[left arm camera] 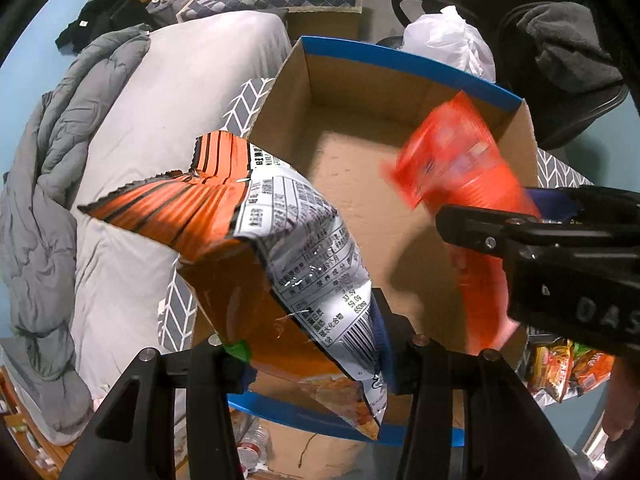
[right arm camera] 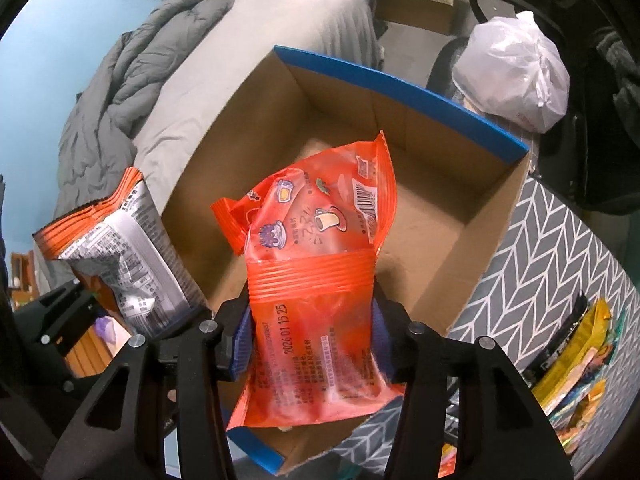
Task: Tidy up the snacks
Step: 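Open both tools to drop the bags into the box, then move both tools back over the remaining snacks on the table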
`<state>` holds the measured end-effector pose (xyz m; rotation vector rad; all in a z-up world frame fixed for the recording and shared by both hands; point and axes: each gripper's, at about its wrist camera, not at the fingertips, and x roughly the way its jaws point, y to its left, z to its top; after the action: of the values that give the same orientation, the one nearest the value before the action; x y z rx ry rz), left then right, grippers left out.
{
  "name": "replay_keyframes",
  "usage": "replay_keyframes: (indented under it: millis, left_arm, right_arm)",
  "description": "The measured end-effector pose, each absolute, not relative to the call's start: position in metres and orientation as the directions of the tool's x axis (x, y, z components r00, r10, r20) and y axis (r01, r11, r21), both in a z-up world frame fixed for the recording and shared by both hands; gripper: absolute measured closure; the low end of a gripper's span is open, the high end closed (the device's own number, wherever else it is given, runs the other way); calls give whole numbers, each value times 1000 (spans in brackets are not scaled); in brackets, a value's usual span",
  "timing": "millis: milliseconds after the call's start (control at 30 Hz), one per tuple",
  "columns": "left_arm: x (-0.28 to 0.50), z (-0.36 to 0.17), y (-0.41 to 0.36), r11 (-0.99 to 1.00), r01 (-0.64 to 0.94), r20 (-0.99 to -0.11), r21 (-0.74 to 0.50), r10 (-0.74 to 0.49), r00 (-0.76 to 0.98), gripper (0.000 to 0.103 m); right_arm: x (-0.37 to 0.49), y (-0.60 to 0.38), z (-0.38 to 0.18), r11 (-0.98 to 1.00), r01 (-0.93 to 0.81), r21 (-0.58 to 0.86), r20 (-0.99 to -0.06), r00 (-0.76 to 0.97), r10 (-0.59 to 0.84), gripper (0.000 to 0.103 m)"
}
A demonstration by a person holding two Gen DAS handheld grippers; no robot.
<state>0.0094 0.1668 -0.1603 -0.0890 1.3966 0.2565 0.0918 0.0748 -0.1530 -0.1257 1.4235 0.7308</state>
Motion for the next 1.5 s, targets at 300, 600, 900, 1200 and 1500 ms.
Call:
replay_keyframes:
  millis: [300, 600, 900, 1200, 1500]
  left_arm:
    - [3, -160, 170, 966, -227, -976, 125, 161, 146, 35]
    - [5, -144, 160, 972, -178, -964, 156, 189, 188, 26]
    - [8, -128, 145, 982, -127, -959, 140, 166, 231, 26]
    - [14, -116, 108, 991, 1, -952, 136, 130, 277, 26]
    - [21, -109, 62, 978, 160, -951, 131, 78, 299, 26]
  right_arm:
    - [93, 71, -141, 802, -515, 304, -928, 29, 371, 27]
    - [97, 56, -129, 821, -493, 287, -929, 64, 363, 27]
    - [93, 30, -121, 840, -466, 278, -931, 84, 354, 27]
    - [89, -14, -111, 875, -396, 278, -932, 111, 346, 27]
    - [81, -66, -103, 914, -307, 265, -937, 141, 319, 27]
